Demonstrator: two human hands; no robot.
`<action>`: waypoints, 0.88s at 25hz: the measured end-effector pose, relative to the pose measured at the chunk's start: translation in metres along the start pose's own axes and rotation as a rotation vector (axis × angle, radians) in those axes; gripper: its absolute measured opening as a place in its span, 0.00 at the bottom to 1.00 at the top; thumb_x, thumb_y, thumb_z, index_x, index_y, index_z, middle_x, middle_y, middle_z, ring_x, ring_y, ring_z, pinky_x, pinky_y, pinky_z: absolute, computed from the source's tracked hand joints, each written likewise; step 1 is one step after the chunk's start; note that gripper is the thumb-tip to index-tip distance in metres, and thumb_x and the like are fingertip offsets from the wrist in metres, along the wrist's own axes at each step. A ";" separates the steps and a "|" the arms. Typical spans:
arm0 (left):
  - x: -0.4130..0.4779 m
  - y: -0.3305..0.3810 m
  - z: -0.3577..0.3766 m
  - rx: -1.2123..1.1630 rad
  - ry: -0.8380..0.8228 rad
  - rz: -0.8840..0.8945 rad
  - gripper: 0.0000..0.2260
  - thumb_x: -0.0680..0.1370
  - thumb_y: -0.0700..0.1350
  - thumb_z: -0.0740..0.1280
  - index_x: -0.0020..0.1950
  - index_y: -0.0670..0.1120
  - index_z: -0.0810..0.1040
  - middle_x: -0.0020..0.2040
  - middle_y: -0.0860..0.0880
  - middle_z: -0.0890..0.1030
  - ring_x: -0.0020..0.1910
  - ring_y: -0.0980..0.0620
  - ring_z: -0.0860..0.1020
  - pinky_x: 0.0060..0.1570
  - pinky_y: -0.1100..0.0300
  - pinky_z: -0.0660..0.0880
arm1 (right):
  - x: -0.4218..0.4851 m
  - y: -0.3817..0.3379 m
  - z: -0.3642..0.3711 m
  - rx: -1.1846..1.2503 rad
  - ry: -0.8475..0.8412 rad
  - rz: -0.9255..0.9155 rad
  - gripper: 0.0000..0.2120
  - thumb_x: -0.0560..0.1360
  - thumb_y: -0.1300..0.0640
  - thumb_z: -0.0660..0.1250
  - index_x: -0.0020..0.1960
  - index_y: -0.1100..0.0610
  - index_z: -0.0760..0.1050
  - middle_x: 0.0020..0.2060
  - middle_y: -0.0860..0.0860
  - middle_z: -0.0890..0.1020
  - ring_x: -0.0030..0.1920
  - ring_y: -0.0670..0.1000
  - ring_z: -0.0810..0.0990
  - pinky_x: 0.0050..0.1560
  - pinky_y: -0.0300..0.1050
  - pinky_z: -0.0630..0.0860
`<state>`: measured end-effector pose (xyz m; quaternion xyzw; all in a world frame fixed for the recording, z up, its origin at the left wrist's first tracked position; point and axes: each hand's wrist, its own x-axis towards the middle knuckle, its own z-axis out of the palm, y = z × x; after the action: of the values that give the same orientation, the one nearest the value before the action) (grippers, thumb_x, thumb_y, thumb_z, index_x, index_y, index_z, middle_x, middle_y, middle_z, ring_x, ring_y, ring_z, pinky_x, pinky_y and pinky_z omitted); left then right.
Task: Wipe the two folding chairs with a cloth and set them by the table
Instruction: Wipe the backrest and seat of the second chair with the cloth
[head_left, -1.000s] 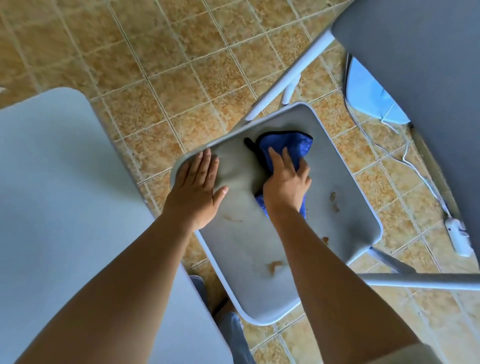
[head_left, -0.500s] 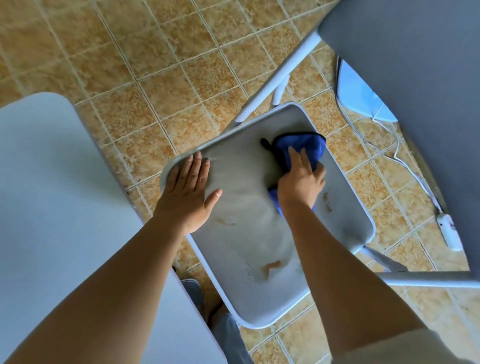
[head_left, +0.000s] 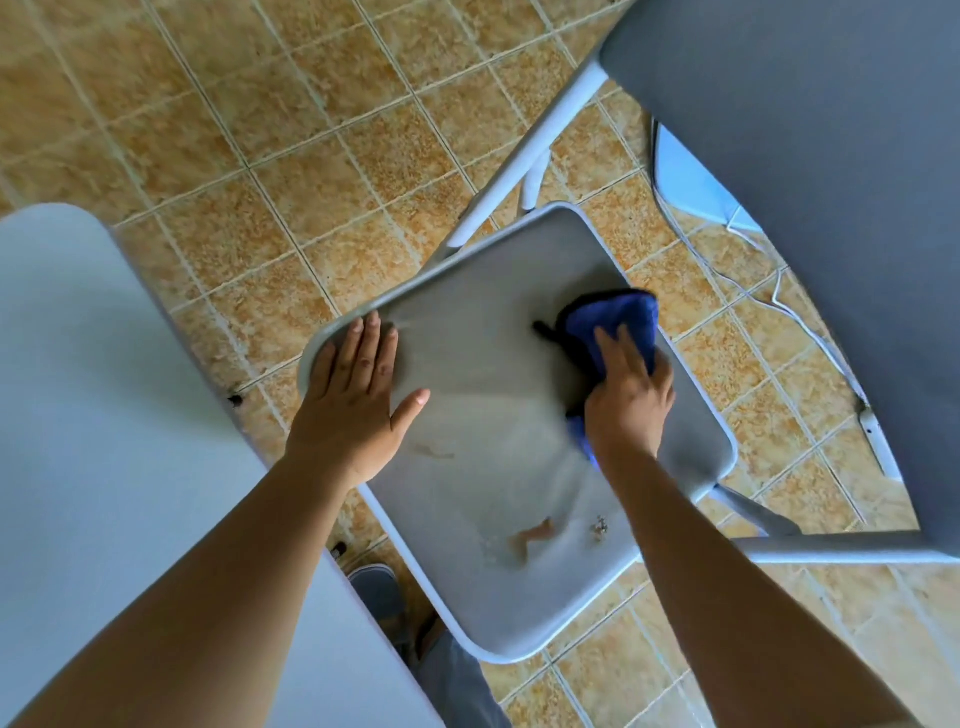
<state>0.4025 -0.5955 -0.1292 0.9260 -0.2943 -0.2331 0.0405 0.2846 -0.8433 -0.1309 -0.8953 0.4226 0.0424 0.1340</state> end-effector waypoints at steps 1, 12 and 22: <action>0.000 0.000 0.001 0.002 0.006 -0.004 0.37 0.71 0.67 0.30 0.75 0.48 0.31 0.75 0.50 0.29 0.73 0.54 0.29 0.74 0.54 0.33 | 0.023 -0.011 -0.002 0.023 0.020 0.038 0.33 0.70 0.69 0.58 0.72 0.47 0.65 0.74 0.49 0.65 0.72 0.62 0.59 0.67 0.59 0.60; 0.004 -0.014 -0.007 0.013 0.075 0.053 0.37 0.75 0.67 0.35 0.78 0.47 0.42 0.79 0.47 0.43 0.77 0.52 0.41 0.76 0.53 0.43 | -0.004 -0.048 0.014 -0.021 0.008 -0.430 0.32 0.69 0.69 0.60 0.70 0.48 0.70 0.70 0.49 0.71 0.68 0.63 0.66 0.60 0.58 0.69; 0.014 -0.018 -0.028 -0.115 -0.141 0.048 0.26 0.83 0.53 0.41 0.78 0.45 0.40 0.79 0.47 0.39 0.77 0.51 0.38 0.75 0.55 0.39 | -0.106 -0.099 0.034 0.012 0.068 -0.306 0.30 0.67 0.63 0.51 0.66 0.51 0.74 0.66 0.51 0.75 0.64 0.63 0.70 0.55 0.55 0.73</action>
<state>0.4349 -0.5906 -0.1143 0.8962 -0.3044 -0.3132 0.0784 0.2943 -0.6942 -0.1235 -0.9494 0.2858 -0.0115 0.1297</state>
